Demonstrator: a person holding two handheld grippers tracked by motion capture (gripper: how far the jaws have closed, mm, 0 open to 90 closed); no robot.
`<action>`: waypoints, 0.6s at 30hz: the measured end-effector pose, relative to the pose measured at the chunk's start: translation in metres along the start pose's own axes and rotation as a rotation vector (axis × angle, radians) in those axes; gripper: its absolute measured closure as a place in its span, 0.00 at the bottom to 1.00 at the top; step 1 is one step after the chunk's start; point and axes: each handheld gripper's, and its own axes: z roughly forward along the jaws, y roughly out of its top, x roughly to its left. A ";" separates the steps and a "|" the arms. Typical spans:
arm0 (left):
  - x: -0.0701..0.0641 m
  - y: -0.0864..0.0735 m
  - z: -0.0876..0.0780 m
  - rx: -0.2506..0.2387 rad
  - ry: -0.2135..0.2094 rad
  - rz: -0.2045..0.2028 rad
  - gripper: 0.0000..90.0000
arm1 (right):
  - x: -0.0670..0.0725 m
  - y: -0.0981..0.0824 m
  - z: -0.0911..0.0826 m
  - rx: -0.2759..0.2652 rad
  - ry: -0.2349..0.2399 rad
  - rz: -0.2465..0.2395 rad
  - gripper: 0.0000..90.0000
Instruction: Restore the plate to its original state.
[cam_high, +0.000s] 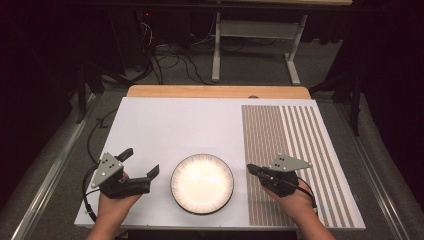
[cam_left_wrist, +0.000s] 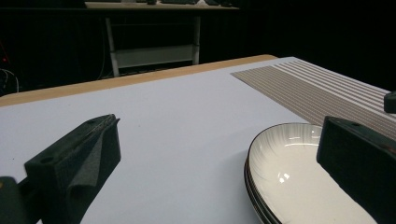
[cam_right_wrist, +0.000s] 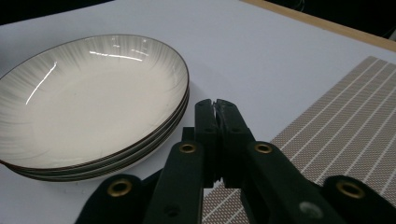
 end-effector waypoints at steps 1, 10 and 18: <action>0.000 0.000 0.000 0.000 -0.001 -0.002 0.00 | -0.002 0.000 -0.005 -0.015 -0.020 0.007 0.97; 0.000 -0.002 0.002 0.012 -0.001 -0.003 0.00 | -0.007 -0.002 -0.025 -0.096 -0.116 0.071 0.59; -0.003 -0.003 0.004 0.017 -0.010 0.004 0.00 | -0.008 -0.002 -0.037 -0.182 -0.151 0.101 0.18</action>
